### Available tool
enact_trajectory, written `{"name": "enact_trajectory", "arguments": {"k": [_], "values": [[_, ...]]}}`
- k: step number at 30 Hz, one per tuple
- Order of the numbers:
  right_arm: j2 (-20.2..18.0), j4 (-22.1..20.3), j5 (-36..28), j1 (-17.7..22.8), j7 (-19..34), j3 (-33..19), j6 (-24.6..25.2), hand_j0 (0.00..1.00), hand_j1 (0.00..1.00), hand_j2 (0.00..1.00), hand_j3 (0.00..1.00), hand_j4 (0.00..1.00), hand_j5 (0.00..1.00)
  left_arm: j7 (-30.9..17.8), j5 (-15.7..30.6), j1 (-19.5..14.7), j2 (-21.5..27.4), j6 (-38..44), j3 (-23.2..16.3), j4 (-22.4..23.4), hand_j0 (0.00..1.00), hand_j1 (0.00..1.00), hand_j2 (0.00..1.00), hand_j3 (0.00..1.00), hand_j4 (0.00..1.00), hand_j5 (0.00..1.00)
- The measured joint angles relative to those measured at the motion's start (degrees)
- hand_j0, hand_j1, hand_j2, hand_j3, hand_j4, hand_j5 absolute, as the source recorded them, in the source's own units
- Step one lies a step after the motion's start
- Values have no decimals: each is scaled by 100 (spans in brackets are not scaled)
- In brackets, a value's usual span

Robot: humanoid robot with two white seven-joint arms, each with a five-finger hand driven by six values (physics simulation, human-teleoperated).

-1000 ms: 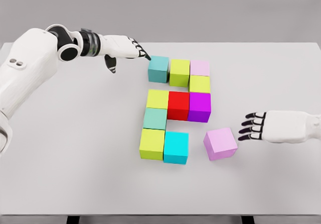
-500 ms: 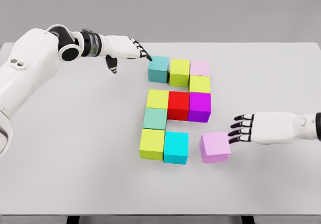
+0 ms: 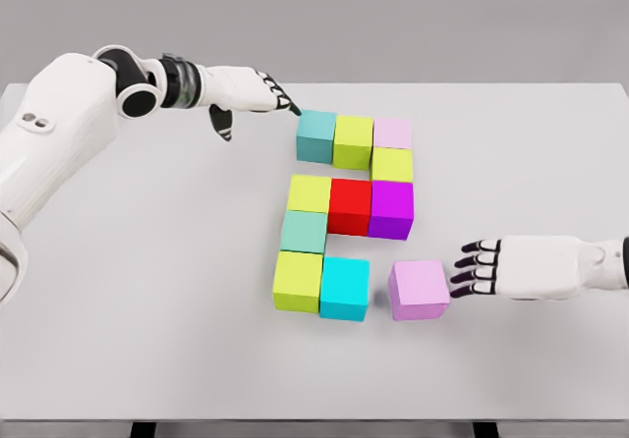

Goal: Assemble the squares on the desktop into the number 2

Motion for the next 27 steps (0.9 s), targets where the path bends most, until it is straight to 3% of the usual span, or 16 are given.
{"name": "enact_trajectory", "arguments": {"k": [14,22,27], "values": [[60,-112,-17,45,4,6,0,100,100,100,100,100,100,45,218,79,633,-1,257,-59,100,100,100,100,100,100],[164,-114,-29,44,5,0,0,100,100,100,100,100,100,48,670,475,1392,-3,807,-418,100,100,100,100,100,100],[161,-94,-1,43,4,-10,0,100,100,100,100,100,100,47,747,1020,1671,-5,1427,-597,100,100,100,100,100,100]]}}
